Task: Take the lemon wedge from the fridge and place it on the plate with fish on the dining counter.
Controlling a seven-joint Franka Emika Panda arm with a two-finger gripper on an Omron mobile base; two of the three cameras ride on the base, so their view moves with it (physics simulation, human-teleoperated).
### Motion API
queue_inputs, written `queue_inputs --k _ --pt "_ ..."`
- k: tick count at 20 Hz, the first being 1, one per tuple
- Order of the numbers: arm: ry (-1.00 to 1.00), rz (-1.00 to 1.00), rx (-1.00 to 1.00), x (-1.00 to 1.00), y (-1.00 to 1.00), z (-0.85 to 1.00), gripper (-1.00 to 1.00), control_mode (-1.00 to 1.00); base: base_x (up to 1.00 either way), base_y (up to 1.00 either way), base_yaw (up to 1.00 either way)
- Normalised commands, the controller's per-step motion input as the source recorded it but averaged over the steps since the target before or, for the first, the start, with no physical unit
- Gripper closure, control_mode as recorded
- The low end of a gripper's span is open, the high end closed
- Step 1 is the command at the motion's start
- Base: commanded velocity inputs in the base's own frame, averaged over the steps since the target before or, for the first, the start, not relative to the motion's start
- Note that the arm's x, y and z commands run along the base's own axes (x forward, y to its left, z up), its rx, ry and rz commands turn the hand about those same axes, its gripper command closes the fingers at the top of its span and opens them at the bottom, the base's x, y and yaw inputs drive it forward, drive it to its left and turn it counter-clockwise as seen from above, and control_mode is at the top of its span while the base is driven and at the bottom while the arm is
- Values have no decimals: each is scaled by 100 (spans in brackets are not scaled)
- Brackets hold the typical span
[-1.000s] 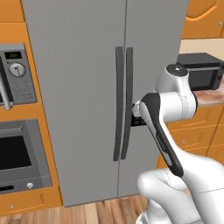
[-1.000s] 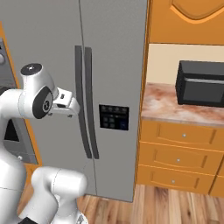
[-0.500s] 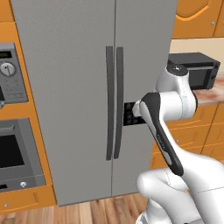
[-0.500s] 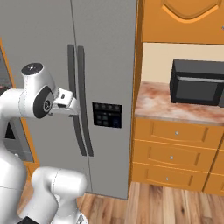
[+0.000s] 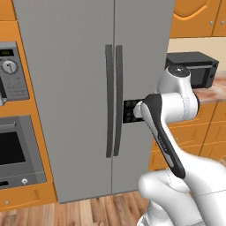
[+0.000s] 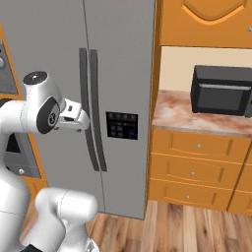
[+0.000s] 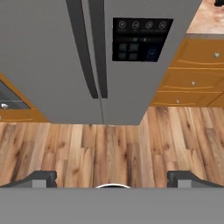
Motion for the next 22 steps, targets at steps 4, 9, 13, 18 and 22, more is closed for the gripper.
queue_inputs --k 4,9,13,18,22 --pt "0 0 -1 3 4 -3 -100 -100 0 0 0" --pt "-16 10 -1 60 75 11 -100 -100 0 0 0" --pt "-25 10 5 96 88 10 -100 -100 0 0 0" --pt "-7 2 1 65 7 0 -100 -100 0 0 0" --pt "0 0 0 58 -4 0 -100 -100 0 0 0"
